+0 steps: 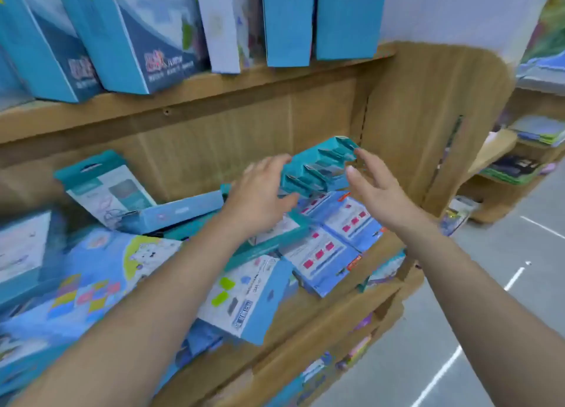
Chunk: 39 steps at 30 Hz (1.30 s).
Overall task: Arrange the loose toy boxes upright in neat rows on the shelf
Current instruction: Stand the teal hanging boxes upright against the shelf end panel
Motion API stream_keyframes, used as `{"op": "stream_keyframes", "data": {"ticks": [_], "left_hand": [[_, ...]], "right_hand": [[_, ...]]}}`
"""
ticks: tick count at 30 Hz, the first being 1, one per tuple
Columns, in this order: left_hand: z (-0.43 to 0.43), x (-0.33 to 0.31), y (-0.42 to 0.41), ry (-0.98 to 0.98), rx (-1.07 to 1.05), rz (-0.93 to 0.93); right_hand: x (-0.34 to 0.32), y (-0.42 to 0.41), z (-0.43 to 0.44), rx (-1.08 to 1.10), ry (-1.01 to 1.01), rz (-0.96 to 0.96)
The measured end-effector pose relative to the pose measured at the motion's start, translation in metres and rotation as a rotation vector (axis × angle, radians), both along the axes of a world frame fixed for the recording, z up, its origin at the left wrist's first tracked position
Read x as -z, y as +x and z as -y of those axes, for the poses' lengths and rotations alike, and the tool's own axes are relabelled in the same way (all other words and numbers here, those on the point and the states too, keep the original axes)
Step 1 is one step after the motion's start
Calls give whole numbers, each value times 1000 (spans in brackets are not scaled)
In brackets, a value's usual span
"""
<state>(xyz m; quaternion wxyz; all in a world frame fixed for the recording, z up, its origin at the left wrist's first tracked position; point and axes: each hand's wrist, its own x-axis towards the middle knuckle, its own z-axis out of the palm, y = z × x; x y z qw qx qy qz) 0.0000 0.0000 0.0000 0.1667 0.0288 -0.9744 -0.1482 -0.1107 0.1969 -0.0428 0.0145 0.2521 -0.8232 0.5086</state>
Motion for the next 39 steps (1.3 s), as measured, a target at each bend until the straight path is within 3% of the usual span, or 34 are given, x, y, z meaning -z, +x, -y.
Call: {"op": "stream_keyframes", "data": {"ticks": [5, 9, 14, 17, 20, 25, 28, 30, 33, 35, 37, 39], "left_hand": [[-34, -8, -41, 1, -71, -31], [-46, -8, -61, -25, -91, 1], [-46, -8, -69, -60, -173, -38], [-41, -12, -71, -45, -208, -27], [-29, -17, -67, 61, -239, -180], [-1, -14, -45, 209, -256, -374], [16, -22, -33, 398, -329, -515], [27, -26, -20, 426, -374, -571], [43, -27, 4, 333, -439, -528], [54, -28, 18, 192, -527, -392], [63, -27, 30, 31, -572, -233], [64, -32, 39, -43, -531, -248]], "right_hand": [[-13, -66, -1, -92, 216, -284], [-15, -92, 8, -137, 274, -278], [-27, -100, 19, -192, 161, -304], [-37, -90, 20, -288, 87, -233], [-49, -81, 20, -365, -86, -107], [-48, -75, 18, -282, -115, -80], [-56, -68, 15, -151, -383, 66], [-63, -62, 11, -107, -579, 171], [-63, -50, 3, -80, -827, 400], [-58, -41, 0, -85, -926, 533], [-55, -33, 2, -104, -973, 621], [-56, -26, 5, -104, -955, 626]]}}
